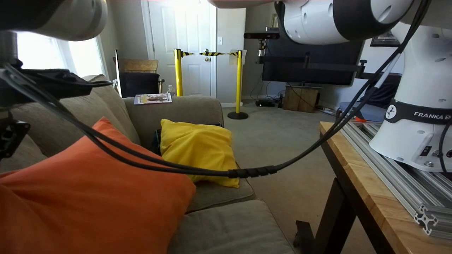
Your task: Move the orange pillow to the left.
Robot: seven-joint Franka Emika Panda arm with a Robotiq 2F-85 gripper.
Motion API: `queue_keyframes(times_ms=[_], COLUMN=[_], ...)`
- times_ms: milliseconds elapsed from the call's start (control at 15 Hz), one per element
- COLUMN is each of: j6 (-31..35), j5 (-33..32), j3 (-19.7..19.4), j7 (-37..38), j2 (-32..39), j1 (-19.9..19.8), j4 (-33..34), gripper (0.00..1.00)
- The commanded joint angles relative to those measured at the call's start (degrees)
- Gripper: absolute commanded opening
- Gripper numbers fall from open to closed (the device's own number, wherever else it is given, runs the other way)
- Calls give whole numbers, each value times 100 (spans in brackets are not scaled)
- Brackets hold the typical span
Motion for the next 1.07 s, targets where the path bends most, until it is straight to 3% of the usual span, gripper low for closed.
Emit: queue_keyframes(times_ms=[0, 1000], j6=[76, -484], j5=[-80, 87], j3=[191, 748], j7=[-469, -1670], j2=[-119, -276], j1=[94, 123], j4=[-19, -119], gripper=[1, 1])
